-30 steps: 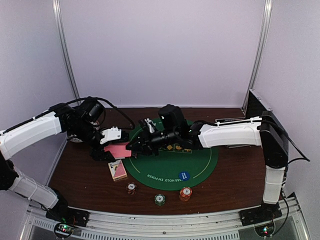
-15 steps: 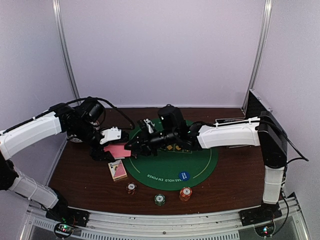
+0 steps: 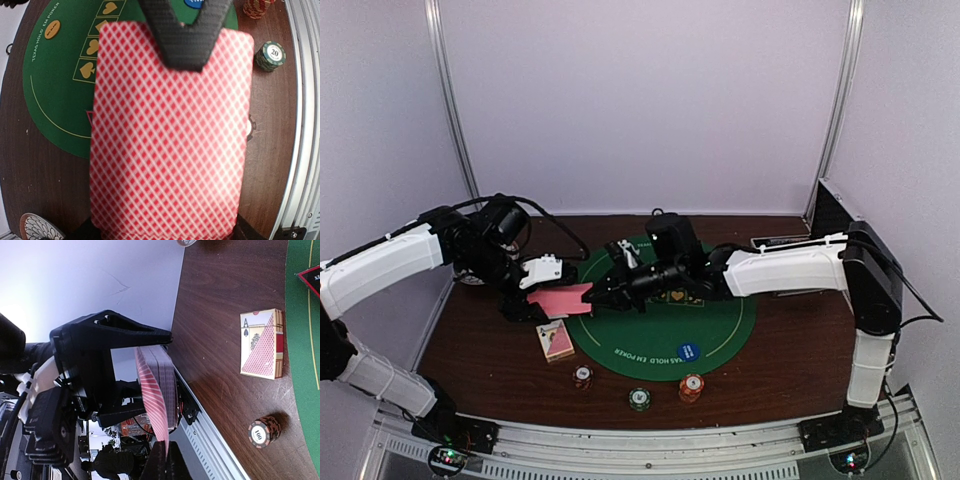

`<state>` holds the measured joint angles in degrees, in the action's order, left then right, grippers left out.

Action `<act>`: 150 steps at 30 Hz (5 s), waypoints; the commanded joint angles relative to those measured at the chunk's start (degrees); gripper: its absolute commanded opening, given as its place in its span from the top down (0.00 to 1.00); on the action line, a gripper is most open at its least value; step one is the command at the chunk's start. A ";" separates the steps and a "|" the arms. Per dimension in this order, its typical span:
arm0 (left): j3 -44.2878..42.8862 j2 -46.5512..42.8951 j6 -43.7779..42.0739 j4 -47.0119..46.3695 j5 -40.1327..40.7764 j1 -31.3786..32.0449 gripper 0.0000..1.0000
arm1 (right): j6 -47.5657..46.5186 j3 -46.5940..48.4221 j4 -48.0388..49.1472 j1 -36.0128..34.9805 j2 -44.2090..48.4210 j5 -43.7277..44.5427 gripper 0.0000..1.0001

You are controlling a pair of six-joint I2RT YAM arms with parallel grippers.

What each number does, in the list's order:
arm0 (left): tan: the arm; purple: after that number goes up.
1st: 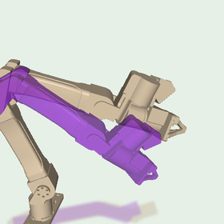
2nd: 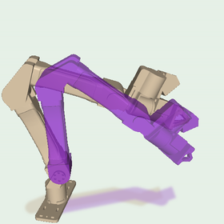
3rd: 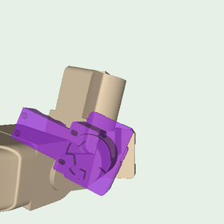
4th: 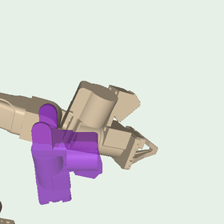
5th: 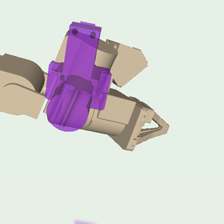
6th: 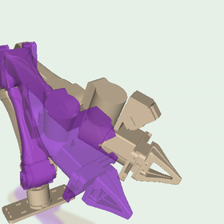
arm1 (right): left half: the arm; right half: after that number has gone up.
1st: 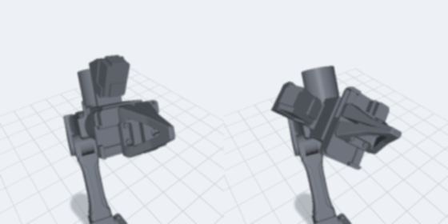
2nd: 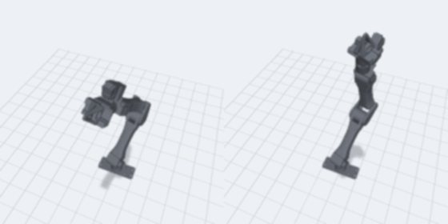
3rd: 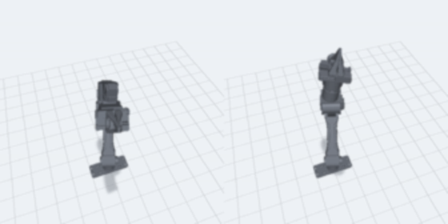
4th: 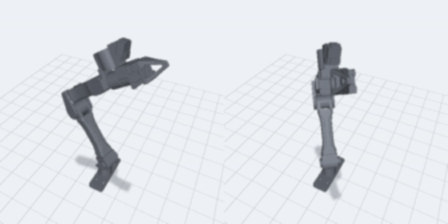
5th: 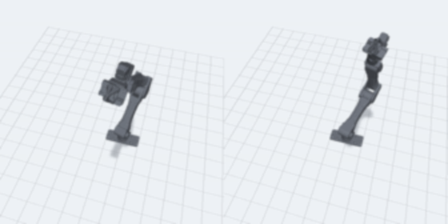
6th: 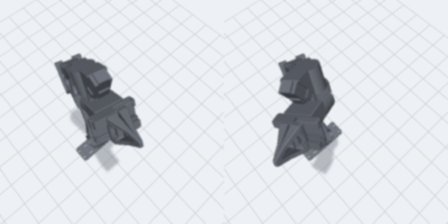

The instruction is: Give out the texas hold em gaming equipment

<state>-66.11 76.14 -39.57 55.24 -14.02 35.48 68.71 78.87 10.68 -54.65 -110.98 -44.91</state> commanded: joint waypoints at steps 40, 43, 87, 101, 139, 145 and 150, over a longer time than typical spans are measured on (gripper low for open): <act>-2.01 -1.73 -0.59 2.06 0.14 0.20 0.99 | -12.78 55.82 -24.32 15.46 -46.02 0.28 1.00; -2.01 -1.79 -0.59 2.06 0.20 0.20 0.99 | -13.84 57.36 -25.66 15.45 -47.60 1.60 0.98; -3.50 -1.21 2.48 2.45 -1.73 0.19 1.00 | -4.07 -4.93 10.19 0.02 0.66 5.74 0.05; -4.13 -0.93 3.01 3.11 -1.88 0.18 1.00 | 3.48 -2.25 21.31 -2.35 -5.87 3.21 0.09; -5.08 -0.58 2.79 4.28 -1.79 0.20 1.00 | 8.12 13.85 22.42 -5.38 -19.70 0.69 0.15; -5.00 -0.91 2.83 4.45 -1.54 0.20 1.00 | 7.76 12.40 21.61 -4.91 -19.83 -0.27 0.18; -5.04 -1.06 3.00 4.44 -1.80 0.20 1.00 | 8.29 8.66 22.90 -3.93 -18.10 0.09 0.24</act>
<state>-68.93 75.68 -37.06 60.25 -14.61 35.48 76.90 90.63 33.17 -59.33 -130.63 -44.21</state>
